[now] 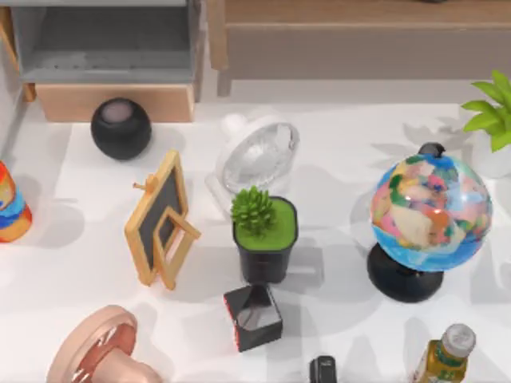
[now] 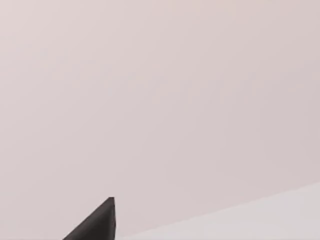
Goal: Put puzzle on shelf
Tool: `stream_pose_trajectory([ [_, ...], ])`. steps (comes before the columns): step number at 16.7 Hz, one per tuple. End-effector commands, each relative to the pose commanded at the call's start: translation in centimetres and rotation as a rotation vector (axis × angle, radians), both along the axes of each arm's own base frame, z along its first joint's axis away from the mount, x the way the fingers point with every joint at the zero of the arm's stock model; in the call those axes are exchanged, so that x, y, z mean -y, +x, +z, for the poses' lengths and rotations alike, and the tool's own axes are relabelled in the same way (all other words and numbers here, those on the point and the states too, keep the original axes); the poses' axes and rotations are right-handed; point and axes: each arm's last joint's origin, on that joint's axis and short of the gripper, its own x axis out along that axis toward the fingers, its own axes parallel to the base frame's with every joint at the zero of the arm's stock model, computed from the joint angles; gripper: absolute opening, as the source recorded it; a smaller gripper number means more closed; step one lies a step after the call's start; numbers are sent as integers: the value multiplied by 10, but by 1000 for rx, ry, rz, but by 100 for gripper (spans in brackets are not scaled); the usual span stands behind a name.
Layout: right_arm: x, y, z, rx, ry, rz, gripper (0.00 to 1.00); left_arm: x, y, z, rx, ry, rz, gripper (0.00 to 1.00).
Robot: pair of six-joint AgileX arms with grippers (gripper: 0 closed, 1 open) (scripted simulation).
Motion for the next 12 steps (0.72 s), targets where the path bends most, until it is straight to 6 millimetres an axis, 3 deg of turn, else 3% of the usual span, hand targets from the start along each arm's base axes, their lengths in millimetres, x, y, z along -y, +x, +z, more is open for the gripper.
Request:
stream_pose_trajectory([
  [3, 0, 0, 0, 0, 0, 0, 100, 15, 36, 30, -96, -162, 41, 100],
  [6, 0, 0, 0, 0, 0, 0, 100, 48, 70, 48, -234, -304, 62, 100],
  [12, 0, 0, 0, 0, 0, 0, 100, 132, 117, 49, -578, -467, 74, 100],
])
